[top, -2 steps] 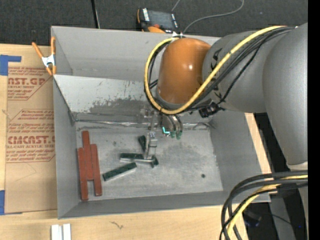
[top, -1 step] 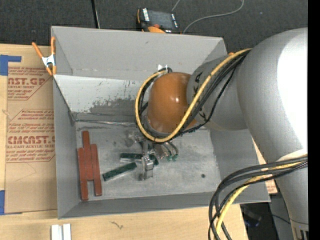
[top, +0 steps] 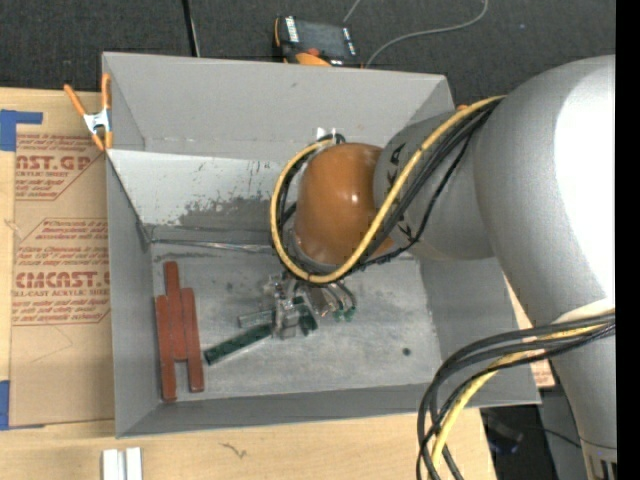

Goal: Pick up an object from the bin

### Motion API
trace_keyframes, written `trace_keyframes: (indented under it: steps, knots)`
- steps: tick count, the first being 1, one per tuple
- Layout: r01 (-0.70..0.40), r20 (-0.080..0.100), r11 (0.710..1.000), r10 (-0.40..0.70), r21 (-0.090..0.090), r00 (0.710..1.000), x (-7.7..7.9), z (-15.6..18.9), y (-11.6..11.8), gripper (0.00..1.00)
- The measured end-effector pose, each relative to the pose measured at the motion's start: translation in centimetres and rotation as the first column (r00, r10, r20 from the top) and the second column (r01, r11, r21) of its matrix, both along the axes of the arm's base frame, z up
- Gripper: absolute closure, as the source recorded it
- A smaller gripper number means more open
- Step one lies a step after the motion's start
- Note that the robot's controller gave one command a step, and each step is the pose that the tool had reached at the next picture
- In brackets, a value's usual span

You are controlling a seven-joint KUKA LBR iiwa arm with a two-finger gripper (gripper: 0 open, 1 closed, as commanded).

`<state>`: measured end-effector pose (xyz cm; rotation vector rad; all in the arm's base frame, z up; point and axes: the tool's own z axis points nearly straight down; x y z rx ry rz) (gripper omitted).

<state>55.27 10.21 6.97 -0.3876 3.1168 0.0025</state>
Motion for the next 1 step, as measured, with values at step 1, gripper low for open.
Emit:
trace_keyframes:
  steps: [1]
  knots:
    - [-0.481, 0.006, 0.877, 0.481, -0.004, 0.877, -2.58, 15.07, -3.20, 1.00]
